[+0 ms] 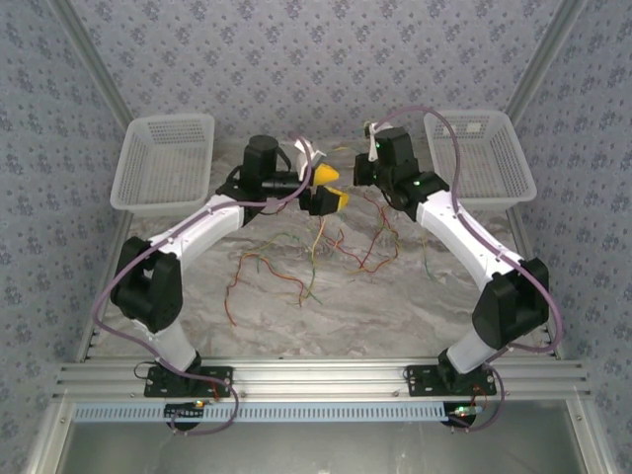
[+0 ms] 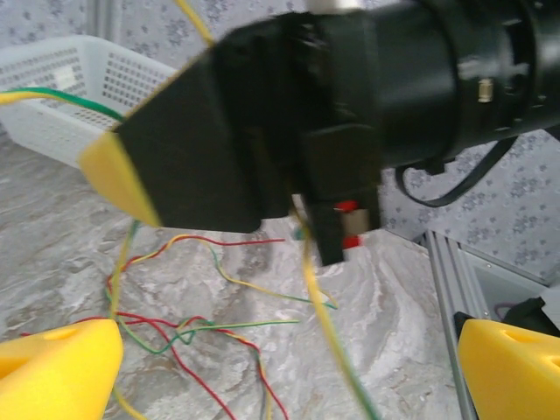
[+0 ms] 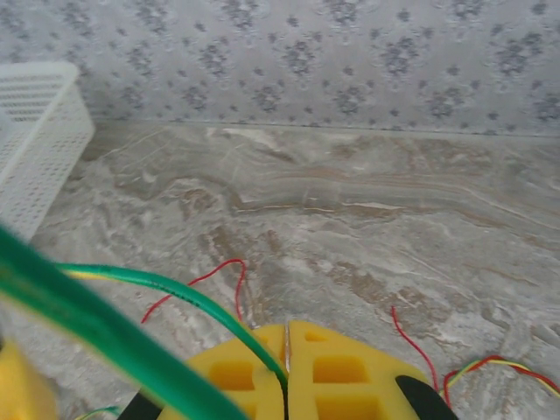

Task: Untangle the cables

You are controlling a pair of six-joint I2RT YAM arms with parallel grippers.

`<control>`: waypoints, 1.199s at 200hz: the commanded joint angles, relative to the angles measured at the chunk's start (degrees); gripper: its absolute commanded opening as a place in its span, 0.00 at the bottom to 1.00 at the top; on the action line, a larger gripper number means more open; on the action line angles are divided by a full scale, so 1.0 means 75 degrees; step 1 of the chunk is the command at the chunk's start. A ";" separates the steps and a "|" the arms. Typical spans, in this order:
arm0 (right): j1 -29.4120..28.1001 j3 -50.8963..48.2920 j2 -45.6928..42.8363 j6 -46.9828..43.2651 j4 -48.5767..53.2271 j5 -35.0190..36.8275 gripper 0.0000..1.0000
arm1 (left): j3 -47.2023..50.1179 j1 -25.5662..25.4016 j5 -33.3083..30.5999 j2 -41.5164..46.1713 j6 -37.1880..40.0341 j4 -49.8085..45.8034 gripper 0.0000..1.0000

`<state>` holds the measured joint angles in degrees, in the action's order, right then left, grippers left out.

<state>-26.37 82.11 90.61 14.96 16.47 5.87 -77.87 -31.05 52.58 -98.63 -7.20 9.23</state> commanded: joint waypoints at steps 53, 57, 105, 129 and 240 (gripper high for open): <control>-0.0014 0.0683 0.0108 0.1205 0.0232 0.0097 0.00 | -0.0704 -0.0666 -0.0584 -0.0165 0.1435 -0.1882 0.96; 0.0005 0.0700 0.0083 0.1304 0.0240 0.0014 0.00 | -0.0748 -0.0661 -0.0588 -0.0240 0.1413 -0.1955 0.94; 0.0254 0.0703 -0.0129 0.2156 0.0463 -0.1796 0.00 | -0.0209 -0.0215 -0.1819 -0.0247 0.0711 -0.1009 0.24; 0.0315 0.0562 -0.0057 0.2562 0.0198 -0.3290 0.00 | 0.0138 0.0104 -0.2077 -0.0005 0.0273 -0.0130 0.08; 0.0112 -0.0011 0.0639 0.4392 -0.2617 -0.5218 0.00 | 0.0433 -0.0237 -0.1388 -0.0179 -0.0052 0.1425 0.63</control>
<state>-23.44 81.78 93.86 41.30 2.72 -25.21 -73.65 -31.92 41.93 -99.42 -7.05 15.77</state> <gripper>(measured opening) 0.076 0.631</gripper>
